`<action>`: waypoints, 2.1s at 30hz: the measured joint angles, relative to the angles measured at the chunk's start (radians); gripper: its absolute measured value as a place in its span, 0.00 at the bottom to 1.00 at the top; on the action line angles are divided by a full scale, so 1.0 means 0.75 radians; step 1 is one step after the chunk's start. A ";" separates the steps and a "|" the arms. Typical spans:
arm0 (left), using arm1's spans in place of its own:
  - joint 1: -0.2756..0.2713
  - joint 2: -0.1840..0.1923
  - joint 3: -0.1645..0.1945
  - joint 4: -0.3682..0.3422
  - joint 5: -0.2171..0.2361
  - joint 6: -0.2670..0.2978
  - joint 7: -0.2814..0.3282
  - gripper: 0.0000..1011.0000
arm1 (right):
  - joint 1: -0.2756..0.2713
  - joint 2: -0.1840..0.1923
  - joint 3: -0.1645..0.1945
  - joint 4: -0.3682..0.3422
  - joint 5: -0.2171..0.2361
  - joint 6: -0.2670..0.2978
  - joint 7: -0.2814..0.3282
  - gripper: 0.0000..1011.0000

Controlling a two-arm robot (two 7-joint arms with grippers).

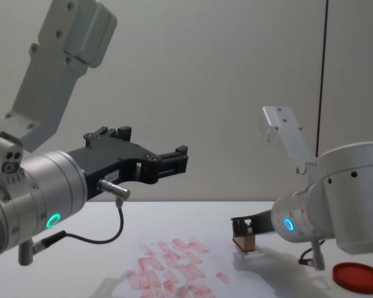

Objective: Use the one hand to pick up the stamp and affix it onto the A4 paper.

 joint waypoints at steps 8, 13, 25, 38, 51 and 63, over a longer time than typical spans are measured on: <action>0.000 0.000 0.000 0.000 0.000 0.000 0.000 0.98 | 0.011 -0.004 0.008 0.026 0.011 0.011 0.002 0.21; 0.000 0.000 0.000 0.000 0.000 0.000 0.000 0.98 | 0.014 -0.005 0.012 0.033 0.020 0.020 0.001 0.21; 0.000 0.000 0.000 0.000 0.000 0.000 0.000 0.98 | 0.016 -0.008 0.018 0.036 0.033 0.051 -0.004 0.21; 0.000 0.000 0.000 0.000 0.000 0.000 0.000 0.98 | 0.003 -0.007 0.022 0.006 0.036 0.062 -0.008 0.21; 0.000 0.000 0.000 0.000 0.000 0.000 0.000 0.98 | -0.064 0.015 0.019 -0.160 -0.001 0.021 -0.019 0.21; 0.000 0.000 0.000 0.000 0.000 0.000 0.000 0.98 | -0.142 0.042 0.021 -0.449 -0.020 -0.023 -0.031 0.21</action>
